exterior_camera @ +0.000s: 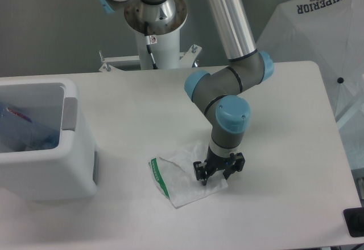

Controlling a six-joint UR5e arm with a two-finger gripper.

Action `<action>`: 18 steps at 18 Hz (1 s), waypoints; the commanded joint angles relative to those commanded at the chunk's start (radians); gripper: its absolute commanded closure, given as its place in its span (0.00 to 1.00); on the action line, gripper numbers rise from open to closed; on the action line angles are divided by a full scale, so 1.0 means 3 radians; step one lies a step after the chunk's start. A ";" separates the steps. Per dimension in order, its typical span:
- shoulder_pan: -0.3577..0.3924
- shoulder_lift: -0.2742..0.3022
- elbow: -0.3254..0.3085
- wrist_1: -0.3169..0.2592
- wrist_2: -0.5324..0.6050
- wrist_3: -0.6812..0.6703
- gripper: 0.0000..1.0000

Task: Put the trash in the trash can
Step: 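Lower the gripper and pinch the edge of the plastic bag, then lift the bag and carry it over the trash bin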

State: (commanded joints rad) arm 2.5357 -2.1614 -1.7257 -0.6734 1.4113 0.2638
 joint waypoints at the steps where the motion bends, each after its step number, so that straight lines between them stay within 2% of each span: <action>1: -0.0005 0.0000 -0.0015 0.0005 0.0000 0.0000 0.56; 5: -0.0010 0.0036 -0.0051 0.0000 0.0000 -0.0010 0.73; 8: -0.0010 0.0148 -0.0117 -0.0005 -0.0010 -0.0015 0.82; 11: -0.0010 0.0286 -0.0184 -0.0046 -0.0021 -0.0020 0.97; 14: -0.0015 0.0393 -0.0230 -0.0056 -0.0020 -0.0031 1.00; 16: -0.0015 0.0490 -0.0240 -0.0133 -0.0020 -0.0031 1.00; 18: -0.0015 0.0674 -0.0250 -0.0199 -0.0015 -0.0031 1.00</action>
State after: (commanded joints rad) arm 2.5311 -1.9592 -1.8009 -0.7332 1.4066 0.2547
